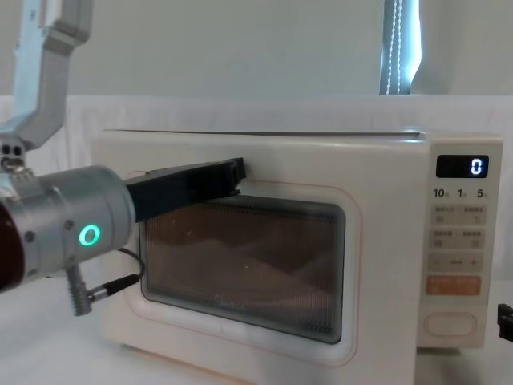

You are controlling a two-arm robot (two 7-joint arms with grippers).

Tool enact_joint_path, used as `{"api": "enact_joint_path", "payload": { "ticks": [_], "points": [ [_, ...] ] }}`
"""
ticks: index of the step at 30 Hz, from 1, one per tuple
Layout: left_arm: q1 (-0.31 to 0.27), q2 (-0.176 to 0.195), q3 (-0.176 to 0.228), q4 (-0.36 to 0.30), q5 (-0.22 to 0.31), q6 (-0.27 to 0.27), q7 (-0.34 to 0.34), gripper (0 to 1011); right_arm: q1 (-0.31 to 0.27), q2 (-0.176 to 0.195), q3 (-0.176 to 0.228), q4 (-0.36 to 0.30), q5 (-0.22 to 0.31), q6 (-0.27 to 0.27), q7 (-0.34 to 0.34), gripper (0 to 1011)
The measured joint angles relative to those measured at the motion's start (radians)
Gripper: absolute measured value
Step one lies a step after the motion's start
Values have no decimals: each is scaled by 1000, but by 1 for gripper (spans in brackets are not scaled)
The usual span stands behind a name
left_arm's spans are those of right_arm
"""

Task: Press the button to open the microwave door with one hand; close the microwave door with the other hand.

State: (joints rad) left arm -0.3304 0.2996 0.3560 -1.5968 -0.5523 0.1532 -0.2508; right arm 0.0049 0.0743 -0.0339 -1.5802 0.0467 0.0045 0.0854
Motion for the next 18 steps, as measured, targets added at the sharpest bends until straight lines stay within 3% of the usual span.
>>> {"api": "enact_joint_path", "payload": {
  "ticks": [18],
  "points": [
    [-79, -58, 10, 110, 61, -6, 19, 0, 0, 0, 0, 0, 0, 0, 0, 1002]
  ]
}}
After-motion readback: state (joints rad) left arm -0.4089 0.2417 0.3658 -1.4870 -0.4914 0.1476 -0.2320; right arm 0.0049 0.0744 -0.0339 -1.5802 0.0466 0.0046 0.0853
